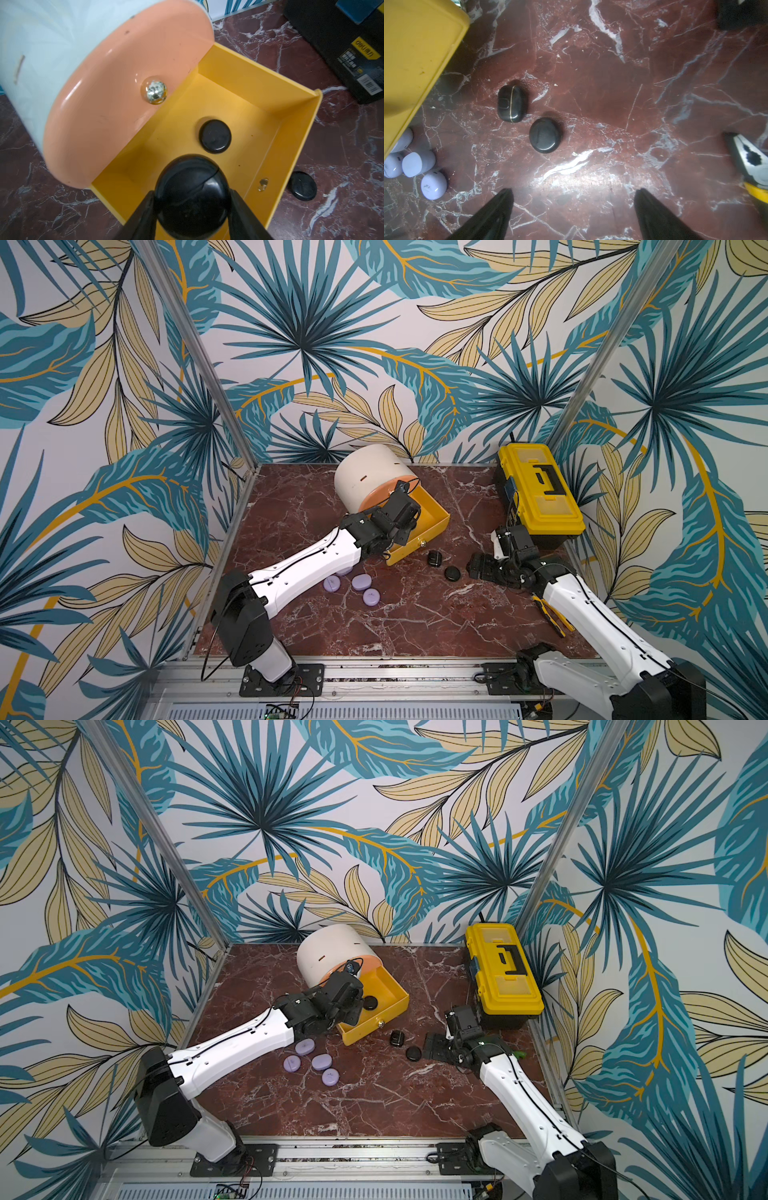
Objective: Put the bluetooth earphones in the drawer according to color
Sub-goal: Place the bluetooth earphone in the drawer.
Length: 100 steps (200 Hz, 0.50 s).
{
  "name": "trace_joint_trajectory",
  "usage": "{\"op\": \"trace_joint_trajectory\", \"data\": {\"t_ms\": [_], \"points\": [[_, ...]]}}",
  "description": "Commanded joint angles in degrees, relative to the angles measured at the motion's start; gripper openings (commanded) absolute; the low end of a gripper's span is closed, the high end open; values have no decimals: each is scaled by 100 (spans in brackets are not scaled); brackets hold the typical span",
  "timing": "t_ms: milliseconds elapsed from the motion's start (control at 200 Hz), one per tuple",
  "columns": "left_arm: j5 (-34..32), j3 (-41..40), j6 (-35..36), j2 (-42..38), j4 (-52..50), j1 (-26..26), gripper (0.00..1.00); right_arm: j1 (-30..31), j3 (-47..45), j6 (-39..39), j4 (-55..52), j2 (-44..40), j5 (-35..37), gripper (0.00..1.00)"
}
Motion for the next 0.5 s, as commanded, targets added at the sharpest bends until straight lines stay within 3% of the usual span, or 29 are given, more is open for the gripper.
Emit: {"op": "trace_joint_trajectory", "data": {"t_ms": [0, 496], "points": [[207, -123, 96, 202, 111, 108, 55, -3, -161, -84, 277, 120, -294, 94], [363, 38, 35, 862, -106, 287, 57, 313, -214, 6, 808, 860, -497, 90]]}}
